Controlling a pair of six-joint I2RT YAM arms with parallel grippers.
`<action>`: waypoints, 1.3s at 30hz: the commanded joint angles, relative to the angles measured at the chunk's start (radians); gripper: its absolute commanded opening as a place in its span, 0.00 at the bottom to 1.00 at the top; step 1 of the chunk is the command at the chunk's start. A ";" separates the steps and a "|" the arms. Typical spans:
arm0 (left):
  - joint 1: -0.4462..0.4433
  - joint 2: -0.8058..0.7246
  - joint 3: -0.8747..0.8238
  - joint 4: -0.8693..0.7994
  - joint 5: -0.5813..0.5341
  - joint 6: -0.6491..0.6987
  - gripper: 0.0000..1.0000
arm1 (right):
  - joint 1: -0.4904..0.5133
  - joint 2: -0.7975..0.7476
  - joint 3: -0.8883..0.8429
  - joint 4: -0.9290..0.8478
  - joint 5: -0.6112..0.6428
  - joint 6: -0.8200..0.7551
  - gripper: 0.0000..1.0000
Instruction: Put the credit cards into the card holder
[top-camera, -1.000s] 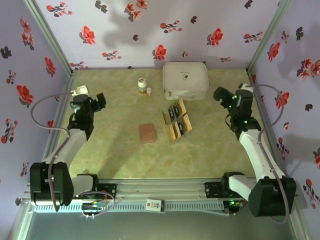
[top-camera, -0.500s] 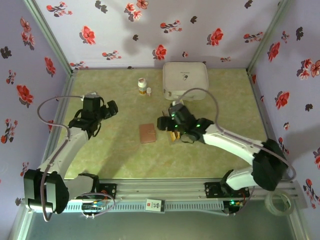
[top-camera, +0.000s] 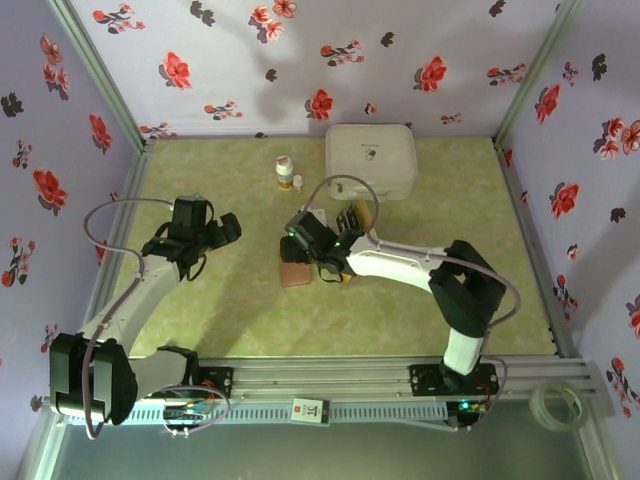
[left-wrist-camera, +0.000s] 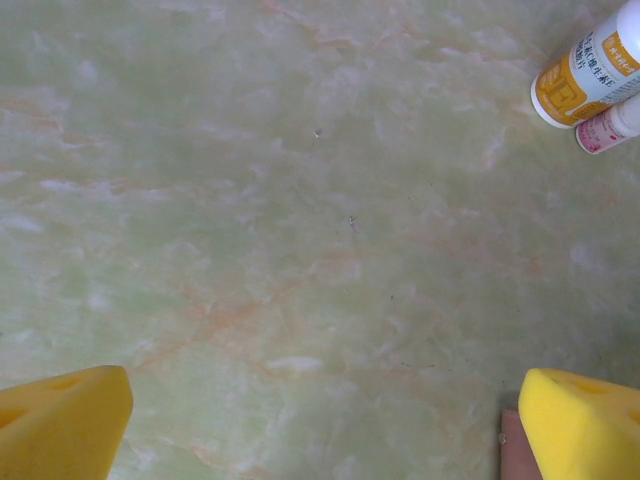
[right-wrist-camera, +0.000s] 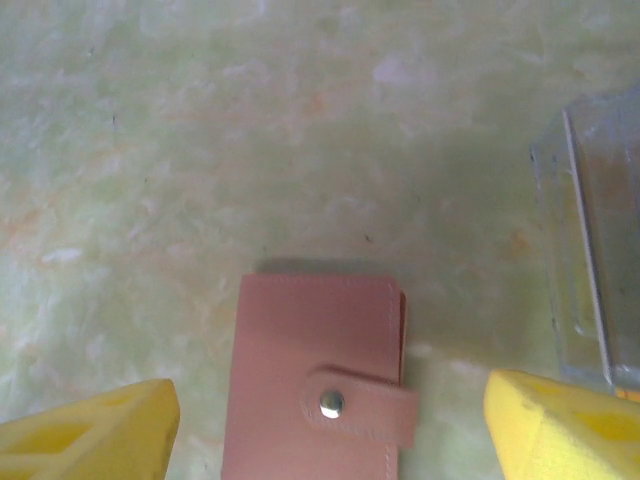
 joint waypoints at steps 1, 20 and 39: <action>-0.007 -0.003 0.015 -0.011 0.006 -0.007 1.00 | -0.011 0.060 0.053 -0.045 0.063 0.037 0.81; -0.006 -0.007 0.032 -0.018 0.007 -0.009 1.00 | -0.132 0.107 0.006 -0.059 0.053 0.016 0.81; -0.007 -0.017 0.043 -0.057 0.073 -0.011 1.00 | 0.013 -0.040 -0.083 0.022 -0.100 0.153 0.80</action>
